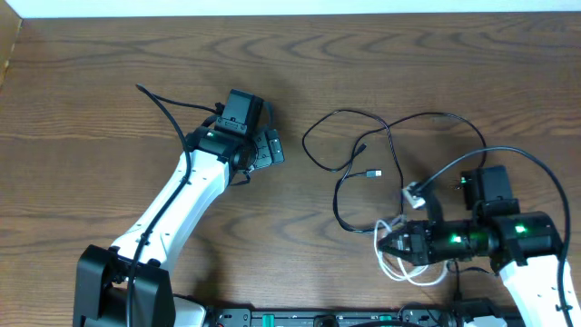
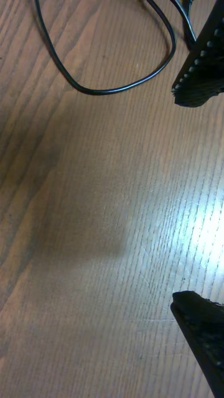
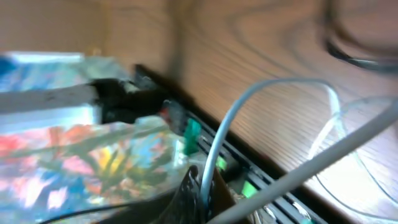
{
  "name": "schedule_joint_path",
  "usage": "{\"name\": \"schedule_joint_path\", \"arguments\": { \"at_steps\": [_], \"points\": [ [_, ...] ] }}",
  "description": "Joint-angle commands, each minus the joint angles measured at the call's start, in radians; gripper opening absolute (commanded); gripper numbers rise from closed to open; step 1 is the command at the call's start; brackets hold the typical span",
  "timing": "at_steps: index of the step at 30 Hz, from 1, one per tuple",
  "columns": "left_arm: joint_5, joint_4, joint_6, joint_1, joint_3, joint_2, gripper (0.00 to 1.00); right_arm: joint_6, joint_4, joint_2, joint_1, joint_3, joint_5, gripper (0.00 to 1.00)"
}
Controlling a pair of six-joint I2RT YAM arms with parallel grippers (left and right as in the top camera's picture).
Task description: Untangle cables
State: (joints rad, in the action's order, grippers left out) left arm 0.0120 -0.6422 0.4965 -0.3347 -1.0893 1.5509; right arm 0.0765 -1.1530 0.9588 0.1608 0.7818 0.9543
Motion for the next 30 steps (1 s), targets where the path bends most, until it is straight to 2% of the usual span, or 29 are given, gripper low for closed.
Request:
{"name": "schedule_joint_path", "arguments": {
  "at_steps": [1,4,7,11,14,17,19,24,30],
  "points": [
    [-0.021,0.000,-0.006,0.002,-0.002,-0.002,1.00,0.005,0.074,-0.003,0.051,0.002,0.241,0.01],
    [-0.021,0.000,-0.006,0.002,-0.002,-0.002,1.00,0.027,0.251,-0.003,0.070,0.002,0.459,0.01],
    [-0.021,0.000,-0.006,0.002,-0.002,-0.002,0.99,0.195,0.499,-0.003,0.069,0.002,0.583,0.01],
    [-0.021,0.000,-0.006,0.002,-0.002,-0.002,1.00,0.518,0.911,-0.003,0.068,0.002,0.585,0.01],
    [-0.021,0.000,-0.006,0.002,-0.002,-0.002,1.00,0.778,1.325,-0.003,0.045,0.002,0.557,0.01],
    [-0.021,0.000,-0.006,0.002,-0.002,-0.002,0.99,0.886,1.608,-0.003,-0.009,0.002,0.520,0.01],
    [-0.021,0.000,-0.006,0.002,-0.002,-0.002,0.99,0.940,1.685,-0.003,-0.058,0.002,0.495,0.01],
    [-0.021,0.000,-0.006,0.002,-0.002,-0.002,0.99,0.969,1.683,0.017,-0.220,0.002,0.484,0.01],
    [-0.021,0.000,-0.006,0.002,-0.002,-0.002,0.99,1.008,1.684,0.121,-0.435,0.002,0.533,0.01]
  ]
}}
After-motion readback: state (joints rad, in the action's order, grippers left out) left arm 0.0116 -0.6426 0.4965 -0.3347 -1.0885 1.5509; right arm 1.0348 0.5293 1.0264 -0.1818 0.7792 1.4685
